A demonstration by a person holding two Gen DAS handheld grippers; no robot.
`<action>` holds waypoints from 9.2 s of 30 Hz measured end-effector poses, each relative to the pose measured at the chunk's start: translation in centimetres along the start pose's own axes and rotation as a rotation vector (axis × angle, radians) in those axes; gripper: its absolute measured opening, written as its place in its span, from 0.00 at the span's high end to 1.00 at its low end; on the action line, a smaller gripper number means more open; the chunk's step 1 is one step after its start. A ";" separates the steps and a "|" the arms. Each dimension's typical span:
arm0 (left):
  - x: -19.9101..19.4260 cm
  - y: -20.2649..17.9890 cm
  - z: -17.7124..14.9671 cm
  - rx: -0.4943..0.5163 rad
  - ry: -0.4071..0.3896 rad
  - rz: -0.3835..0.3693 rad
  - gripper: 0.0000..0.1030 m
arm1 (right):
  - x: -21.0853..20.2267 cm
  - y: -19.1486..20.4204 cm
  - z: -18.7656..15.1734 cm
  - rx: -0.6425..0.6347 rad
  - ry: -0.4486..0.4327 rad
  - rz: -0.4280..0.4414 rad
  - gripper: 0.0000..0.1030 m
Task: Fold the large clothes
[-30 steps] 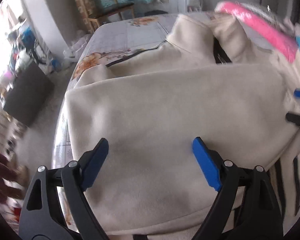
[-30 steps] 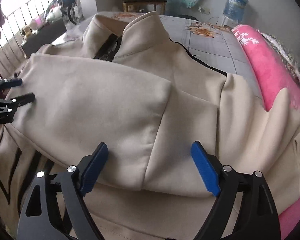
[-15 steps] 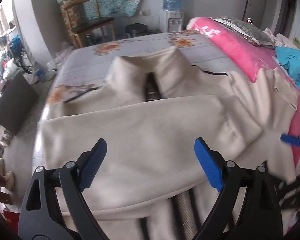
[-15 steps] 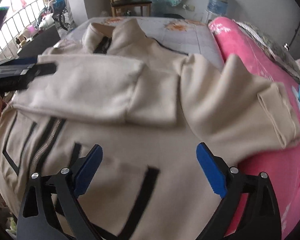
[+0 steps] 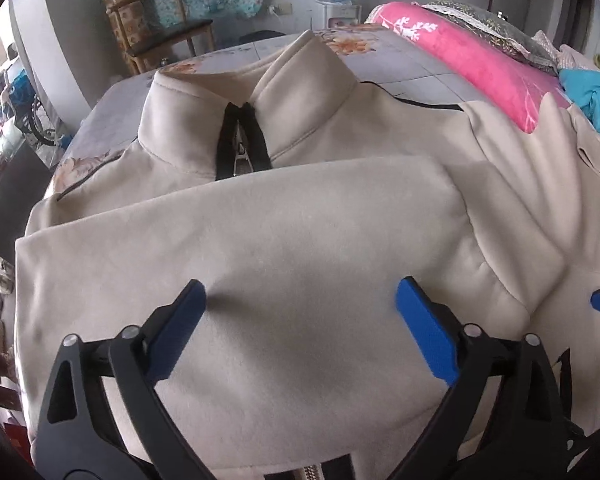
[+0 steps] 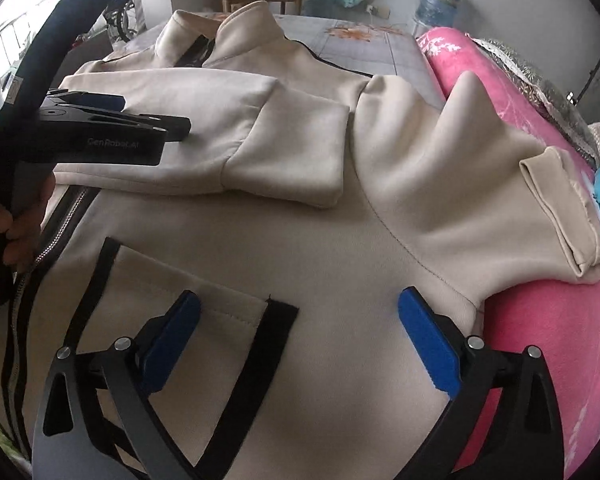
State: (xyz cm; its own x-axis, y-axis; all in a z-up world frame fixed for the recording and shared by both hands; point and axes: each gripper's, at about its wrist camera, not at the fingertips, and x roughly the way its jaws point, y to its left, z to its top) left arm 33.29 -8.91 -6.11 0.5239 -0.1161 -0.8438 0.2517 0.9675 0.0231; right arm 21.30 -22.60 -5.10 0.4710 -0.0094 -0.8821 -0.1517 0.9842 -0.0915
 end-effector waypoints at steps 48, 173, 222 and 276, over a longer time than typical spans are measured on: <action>0.0 0.3 -0.6 0.002 -0.043 -0.026 0.06 | -11.1 -28.1 -5.0 0.834 -0.220 0.068 0.07; -6.8 21.8 -5.8 -0.344 0.042 -0.156 0.97 | 3.0 -11.6 9.1 0.378 -0.137 0.129 0.94; -14.0 12.5 -19.8 -0.094 -0.007 0.074 0.20 | -9.8 6.8 -10.7 0.100 -0.104 0.089 0.19; -11.9 10.6 -20.8 -0.151 -0.114 0.070 0.07 | -5.5 9.7 -8.2 0.196 -0.021 -0.015 0.06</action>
State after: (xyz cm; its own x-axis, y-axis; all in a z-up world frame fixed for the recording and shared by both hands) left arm 12.76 7.39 -6.97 0.6266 -0.0642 -0.7767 0.0915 0.9958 -0.0085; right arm 10.13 -14.41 -4.95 0.4900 -0.0224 -0.8715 0.0269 0.9996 -0.0106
